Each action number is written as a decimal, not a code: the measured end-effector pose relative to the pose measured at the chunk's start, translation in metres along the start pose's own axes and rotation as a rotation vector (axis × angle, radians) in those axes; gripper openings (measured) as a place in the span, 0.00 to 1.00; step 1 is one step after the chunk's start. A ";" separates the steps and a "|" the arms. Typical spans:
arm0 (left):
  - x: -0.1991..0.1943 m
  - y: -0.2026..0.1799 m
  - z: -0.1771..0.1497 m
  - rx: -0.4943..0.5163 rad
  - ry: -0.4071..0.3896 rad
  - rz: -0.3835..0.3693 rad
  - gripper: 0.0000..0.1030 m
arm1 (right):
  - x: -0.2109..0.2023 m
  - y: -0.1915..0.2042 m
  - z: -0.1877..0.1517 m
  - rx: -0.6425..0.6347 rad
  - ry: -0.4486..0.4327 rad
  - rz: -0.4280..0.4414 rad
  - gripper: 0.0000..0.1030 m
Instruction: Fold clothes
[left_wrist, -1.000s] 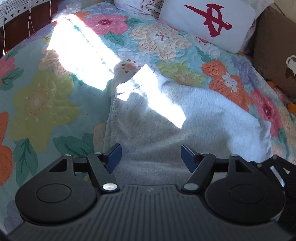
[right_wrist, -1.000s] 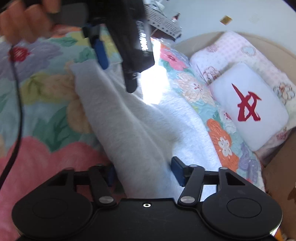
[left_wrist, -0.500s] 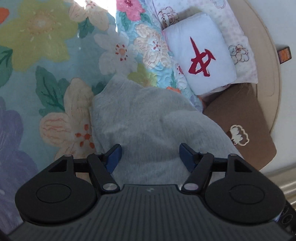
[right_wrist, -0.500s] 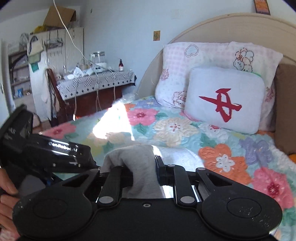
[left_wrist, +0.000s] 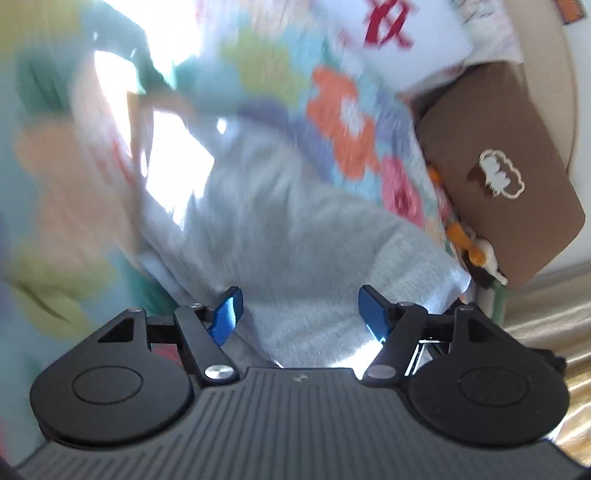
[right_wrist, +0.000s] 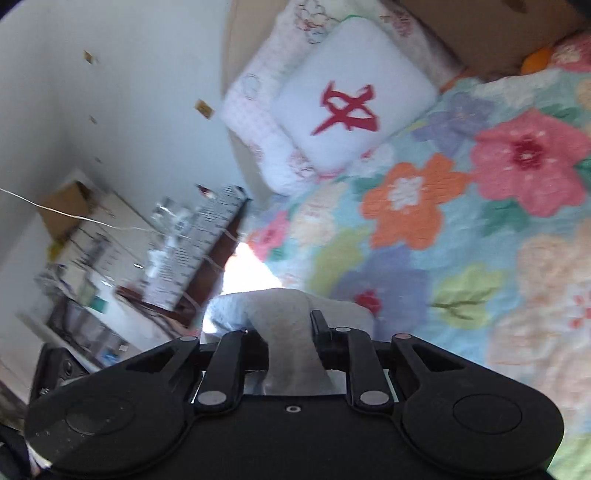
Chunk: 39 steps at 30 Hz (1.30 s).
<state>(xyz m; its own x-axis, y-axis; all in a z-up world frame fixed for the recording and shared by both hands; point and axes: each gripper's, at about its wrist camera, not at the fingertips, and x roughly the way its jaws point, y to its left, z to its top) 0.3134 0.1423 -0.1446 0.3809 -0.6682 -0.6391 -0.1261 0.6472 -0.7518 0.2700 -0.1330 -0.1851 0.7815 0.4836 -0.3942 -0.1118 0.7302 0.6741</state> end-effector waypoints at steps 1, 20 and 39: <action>0.010 -0.002 -0.004 -0.013 0.010 -0.014 0.66 | -0.004 -0.010 0.001 0.006 0.013 -0.043 0.25; -0.001 -0.038 -0.022 0.155 0.087 0.079 0.68 | -0.087 0.027 -0.015 -0.524 0.266 -0.201 0.30; -0.052 -0.022 0.032 0.252 -0.231 0.179 0.69 | -0.062 -0.009 -0.032 -0.032 0.281 0.066 0.69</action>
<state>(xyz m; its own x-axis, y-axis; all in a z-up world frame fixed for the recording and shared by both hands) 0.3255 0.1747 -0.0900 0.5734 -0.4550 -0.6813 0.0087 0.8349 -0.5503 0.2024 -0.1538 -0.1868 0.5715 0.6424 -0.5106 -0.1801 0.7052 0.6857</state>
